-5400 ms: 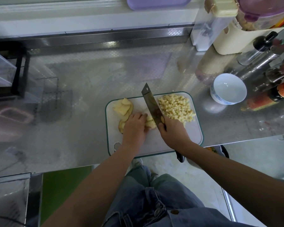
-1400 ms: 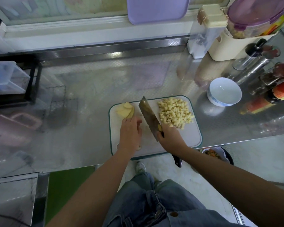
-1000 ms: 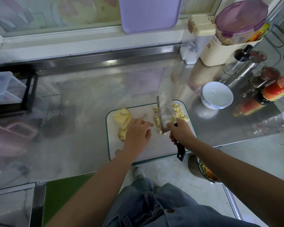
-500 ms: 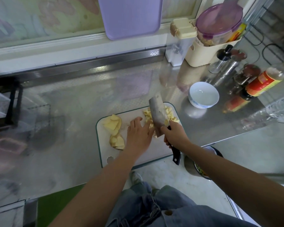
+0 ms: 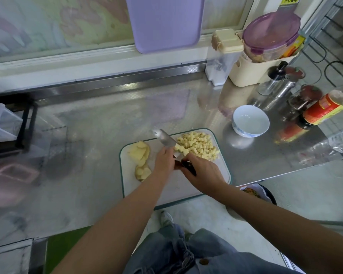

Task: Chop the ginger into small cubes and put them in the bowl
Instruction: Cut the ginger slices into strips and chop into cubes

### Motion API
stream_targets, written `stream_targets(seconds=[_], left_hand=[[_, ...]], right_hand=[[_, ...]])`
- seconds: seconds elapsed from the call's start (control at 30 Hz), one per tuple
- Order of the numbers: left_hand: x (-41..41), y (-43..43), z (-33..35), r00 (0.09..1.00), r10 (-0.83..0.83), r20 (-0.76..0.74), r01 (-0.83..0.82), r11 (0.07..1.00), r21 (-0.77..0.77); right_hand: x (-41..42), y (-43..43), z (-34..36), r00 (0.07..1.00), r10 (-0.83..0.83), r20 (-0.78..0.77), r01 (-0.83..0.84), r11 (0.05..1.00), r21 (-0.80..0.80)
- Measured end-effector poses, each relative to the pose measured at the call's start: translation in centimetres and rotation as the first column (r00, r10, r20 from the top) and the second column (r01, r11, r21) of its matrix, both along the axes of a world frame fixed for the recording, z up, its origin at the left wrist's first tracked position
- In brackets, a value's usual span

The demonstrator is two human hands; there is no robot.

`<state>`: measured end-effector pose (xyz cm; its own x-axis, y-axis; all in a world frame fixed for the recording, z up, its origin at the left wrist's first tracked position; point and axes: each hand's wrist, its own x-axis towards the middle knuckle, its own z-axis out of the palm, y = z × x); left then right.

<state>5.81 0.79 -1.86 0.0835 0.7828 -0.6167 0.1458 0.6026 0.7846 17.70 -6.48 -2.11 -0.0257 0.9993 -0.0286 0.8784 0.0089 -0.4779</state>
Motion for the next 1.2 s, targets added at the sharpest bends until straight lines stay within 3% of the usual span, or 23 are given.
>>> stream_targets(seconds=[0.2, 0.37, 0.57, 0.8, 0.93, 1.1, 1.2], left_hand=[[-1.7, -0.2, 0.0, 0.996, 0.084, 0.001, -0.084, 0.994, -0.064], [-1.7, -0.4, 0.0, 0.996, 0.081, 0.039, -0.079, 0.996, -0.040], [-2.0, -0.4, -0.8, 0.998, 0.069, -0.012, -0.069, 0.997, -0.014], [-2.1, 0.1, -1.0, 0.992, 0.127, 0.008, -0.126, 0.989, -0.079], [-2.4, 0.0, -1.2, 0.992, 0.089, -0.087, -0.093, 0.995, -0.046], [-2.6, 0.4, -1.1, 0.988, 0.141, -0.057, -0.145, 0.988, -0.062], [-2.9, 0.4, -1.1, 0.986, 0.143, -0.086, -0.145, 0.989, -0.011]], right_hand=[[1.9, 0.8, -0.6, 0.970, -0.112, -0.218, 0.122, 0.992, 0.036], [1.0, 0.9, -0.6, 0.964, 0.079, -0.254, -0.097, 0.994, -0.057], [-0.7, 1.1, -1.4, 0.947, 0.269, -0.175, -0.293, 0.948, -0.127], [-0.4, 2.4, -2.6, 0.990, 0.133, -0.042, -0.140, 0.958, -0.252], [0.4, 3.1, -2.5, 1.000, 0.024, 0.005, -0.022, 0.950, -0.310], [-0.6, 2.6, -2.2, 0.979, 0.201, -0.030, -0.203, 0.961, -0.187], [-0.1, 2.3, -2.6, 0.997, 0.072, -0.019, -0.074, 0.962, -0.261]])
